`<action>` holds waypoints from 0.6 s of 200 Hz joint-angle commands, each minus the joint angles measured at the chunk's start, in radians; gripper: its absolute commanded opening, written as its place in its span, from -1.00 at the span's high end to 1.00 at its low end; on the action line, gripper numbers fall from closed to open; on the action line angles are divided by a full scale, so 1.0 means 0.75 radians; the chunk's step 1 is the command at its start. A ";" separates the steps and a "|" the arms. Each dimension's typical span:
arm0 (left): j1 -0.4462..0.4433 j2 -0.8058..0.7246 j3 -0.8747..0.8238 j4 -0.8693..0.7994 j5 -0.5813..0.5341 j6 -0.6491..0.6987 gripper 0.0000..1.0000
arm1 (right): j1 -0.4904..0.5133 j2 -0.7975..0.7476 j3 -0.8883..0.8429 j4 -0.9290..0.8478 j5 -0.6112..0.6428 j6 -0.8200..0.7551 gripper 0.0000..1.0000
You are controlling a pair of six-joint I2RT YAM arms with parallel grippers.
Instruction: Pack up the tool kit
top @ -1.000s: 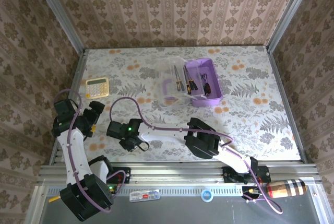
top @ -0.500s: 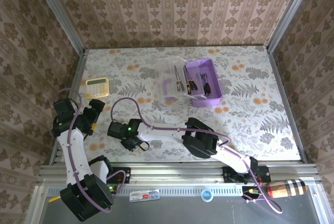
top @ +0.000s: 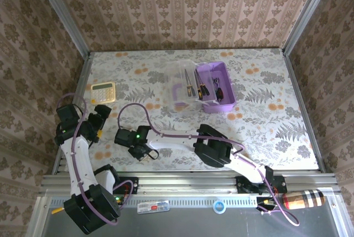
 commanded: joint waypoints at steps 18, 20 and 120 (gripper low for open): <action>0.014 -0.016 0.000 0.031 0.031 -0.023 -1.00 | 0.010 -0.113 -0.026 0.007 -0.031 -0.040 0.71; 0.014 -0.015 0.000 0.031 0.031 -0.023 -1.00 | 0.010 -0.117 -0.028 0.009 -0.030 -0.041 0.70; 0.016 -0.009 0.011 0.053 0.054 -0.055 -1.00 | -0.007 -0.278 -0.113 -0.003 0.082 -0.028 0.72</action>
